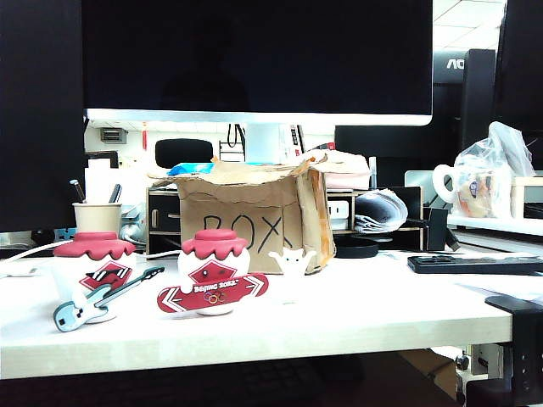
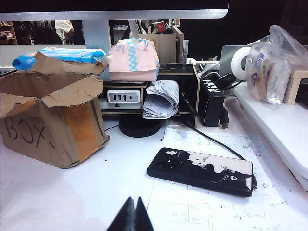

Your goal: Put the doll that is least similar in size compared to the others into the paper box.

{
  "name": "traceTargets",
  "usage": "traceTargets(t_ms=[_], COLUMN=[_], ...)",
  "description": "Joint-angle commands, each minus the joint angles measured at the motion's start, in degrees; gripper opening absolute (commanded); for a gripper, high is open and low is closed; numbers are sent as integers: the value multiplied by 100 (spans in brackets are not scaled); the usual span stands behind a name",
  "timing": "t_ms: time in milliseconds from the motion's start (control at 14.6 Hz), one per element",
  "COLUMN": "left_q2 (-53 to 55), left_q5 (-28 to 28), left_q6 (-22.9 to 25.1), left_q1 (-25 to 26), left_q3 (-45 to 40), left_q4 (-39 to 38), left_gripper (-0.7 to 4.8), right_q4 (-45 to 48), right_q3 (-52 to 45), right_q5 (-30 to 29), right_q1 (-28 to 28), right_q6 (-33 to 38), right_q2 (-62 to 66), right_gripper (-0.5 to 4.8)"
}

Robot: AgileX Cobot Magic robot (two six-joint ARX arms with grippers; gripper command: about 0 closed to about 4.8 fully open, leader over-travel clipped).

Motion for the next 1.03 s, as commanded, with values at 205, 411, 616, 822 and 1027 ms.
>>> traceTargets(t_ms=[205, 411, 616, 822, 1027], left_q2=[717, 1174, 1342, 1342, 1340], left_q5=[28, 31, 28, 26, 26], left_q6=[20, 20, 20, 20, 20], left_q1=[-1853, -2332, -2341, -2341, -2341], left_q3=[11, 9, 9, 9, 9], left_q4=[31, 31, 31, 31, 31], left_gripper=[-5, -5, -5, -5, -5], right_q4=[-66, -24, 234, 881, 625], right_q3=[-17, -17, 39, 459, 1300], right_q5=[-251, -1084, -1464, -1174, -1185], right_q1=[7, 31, 26, 17, 20], right_q6=[120, 553, 2140, 2973, 2944], right_q2=[0, 0, 0, 87, 686], right_gripper=[-5, -5, -6, -6, -6])
